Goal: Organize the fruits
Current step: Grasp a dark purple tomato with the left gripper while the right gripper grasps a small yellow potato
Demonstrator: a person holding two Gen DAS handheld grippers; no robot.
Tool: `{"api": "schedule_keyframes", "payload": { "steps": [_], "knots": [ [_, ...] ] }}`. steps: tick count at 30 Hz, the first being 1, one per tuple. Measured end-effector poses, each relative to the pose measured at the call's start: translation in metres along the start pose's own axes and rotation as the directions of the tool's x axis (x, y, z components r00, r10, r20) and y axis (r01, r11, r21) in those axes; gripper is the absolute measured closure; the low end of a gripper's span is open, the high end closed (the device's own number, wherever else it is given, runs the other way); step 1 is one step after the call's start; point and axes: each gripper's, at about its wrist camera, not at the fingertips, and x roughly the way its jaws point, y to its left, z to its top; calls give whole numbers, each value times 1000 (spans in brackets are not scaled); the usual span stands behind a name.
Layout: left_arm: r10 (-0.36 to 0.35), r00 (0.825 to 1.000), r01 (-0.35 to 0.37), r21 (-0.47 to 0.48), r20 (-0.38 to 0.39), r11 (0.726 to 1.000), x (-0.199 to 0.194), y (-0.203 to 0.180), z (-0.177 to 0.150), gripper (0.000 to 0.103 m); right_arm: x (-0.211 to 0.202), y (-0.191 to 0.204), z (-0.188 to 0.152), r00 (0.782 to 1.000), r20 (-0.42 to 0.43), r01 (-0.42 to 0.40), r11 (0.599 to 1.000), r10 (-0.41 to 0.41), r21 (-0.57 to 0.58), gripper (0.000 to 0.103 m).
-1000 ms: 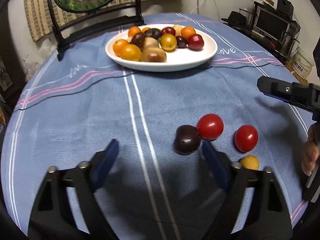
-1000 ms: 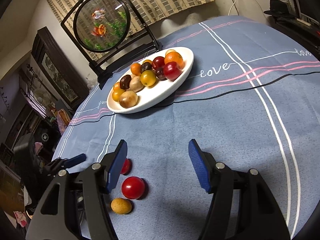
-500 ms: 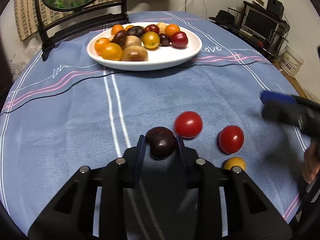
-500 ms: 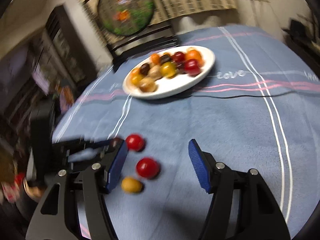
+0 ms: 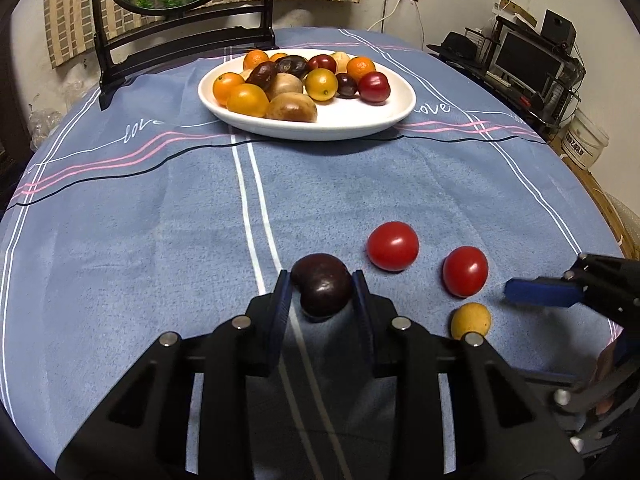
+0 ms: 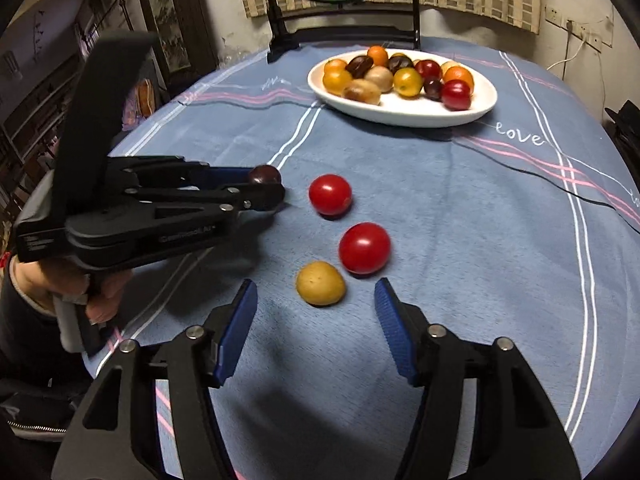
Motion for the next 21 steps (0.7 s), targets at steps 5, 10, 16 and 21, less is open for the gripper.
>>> {"api": "schedule_keyframes", "payload": {
  "steps": [5,10,16,21],
  "knots": [
    [3,1000,-3,-11,-7,1000,-2,2,-6,72,11,3,1,999,-24,38,999,-37,18,58],
    [3,1000,-3,-28,-6,1000,-7,2,-10,72,17,10,0,996,-33,85,996,-85,-10,73],
    [-4,1000,4,-23,-9,1000,-11,-2,-14,72,16,9,-1,996,-36,84,996,-84,-6,74],
    [-6,1000,6,-17,-8,1000,-13,-5,-14,72,11,8,0,996,-28,87,996,-87,-4,74]
  ]
}}
